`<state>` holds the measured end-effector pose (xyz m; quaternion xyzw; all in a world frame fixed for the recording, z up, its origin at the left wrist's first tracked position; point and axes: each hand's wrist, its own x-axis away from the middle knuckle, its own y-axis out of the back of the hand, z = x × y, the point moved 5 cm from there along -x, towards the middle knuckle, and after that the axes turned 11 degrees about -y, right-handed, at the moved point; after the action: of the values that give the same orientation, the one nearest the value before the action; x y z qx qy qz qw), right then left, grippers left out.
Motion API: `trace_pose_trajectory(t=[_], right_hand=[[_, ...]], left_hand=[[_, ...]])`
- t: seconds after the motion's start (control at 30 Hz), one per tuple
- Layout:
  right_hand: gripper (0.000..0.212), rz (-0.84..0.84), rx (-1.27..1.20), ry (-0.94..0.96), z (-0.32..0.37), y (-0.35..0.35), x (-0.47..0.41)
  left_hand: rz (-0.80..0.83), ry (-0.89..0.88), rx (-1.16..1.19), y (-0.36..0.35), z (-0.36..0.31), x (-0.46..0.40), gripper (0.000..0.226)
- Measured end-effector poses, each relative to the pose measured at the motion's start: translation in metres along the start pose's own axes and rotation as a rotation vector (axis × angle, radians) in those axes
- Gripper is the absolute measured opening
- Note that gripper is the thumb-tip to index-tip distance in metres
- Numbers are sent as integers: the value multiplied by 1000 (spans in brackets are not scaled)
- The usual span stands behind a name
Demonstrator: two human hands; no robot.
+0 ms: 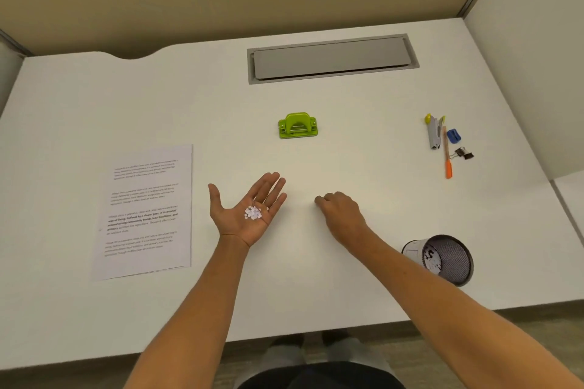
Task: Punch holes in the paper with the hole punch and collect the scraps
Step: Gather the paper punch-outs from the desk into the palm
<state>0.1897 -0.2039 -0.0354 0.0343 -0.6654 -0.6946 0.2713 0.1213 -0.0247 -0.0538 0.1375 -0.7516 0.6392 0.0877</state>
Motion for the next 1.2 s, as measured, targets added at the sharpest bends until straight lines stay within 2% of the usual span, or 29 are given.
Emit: trace_pose_trajectory(t=[0.13, 0.27, 0.3, 0.37, 0.43, 0.47, 0.5, 0.57, 0.7, 0.8, 0.87, 0.93, 1.07, 1.2], right_hand=[[48, -60, 14, -5, -1, -6, 4], [40, -122, -102, -26, -5, -6, 1], [30, -137, -226, -99, -9, -4, -1], [14, -148, -650, -361, -26, 2, -2], [17, -132, -1085, -570, -35, 12, 1], [20, -119, -1204, -580, -34, 19, 3], [23, -105, -1260, -525, -28, 29, 4], [28, -88, -1223, -316, -6, 56, 10], [16, -86, -723, 135, 40, 90, 30], [18, -104, -478, 199, 45, 98, 36], [15, -153, -573, 188, 37, 111, 38], [13, -204, -775, 163, 26, 126, 35], [11, -149, -1141, 56, -2, 143, 20], [11, -85, -1351, -32, -23, 150, 14]], left_hand=[[26, 20, 16, -6, 10, 1, 111], [38, 25, 43, -9, 19, 1, 117], [36, 27, 42, -9, 21, 1, 119], [25, 32, 22, -9, 25, 1, 121], [20, 26, 4, -10, 28, 1, 123], [18, 27, -4, -11, 31, 2, 123], [16, 33, -6, -12, 35, 1, 123], [7, 43, -15, -18, 43, 1, 121], [-50, 47, -45, -35, 65, 4, 111], [-55, 39, -50, -49, 72, 9, 109], [25, 49, -55, -59, 71, 10, 98], [111, 50, -55, -70, 64, 12, 101], [112, -23, -60, -75, 45, 10, 105], [46, -68, -86, -74, 30, 6, 81]])
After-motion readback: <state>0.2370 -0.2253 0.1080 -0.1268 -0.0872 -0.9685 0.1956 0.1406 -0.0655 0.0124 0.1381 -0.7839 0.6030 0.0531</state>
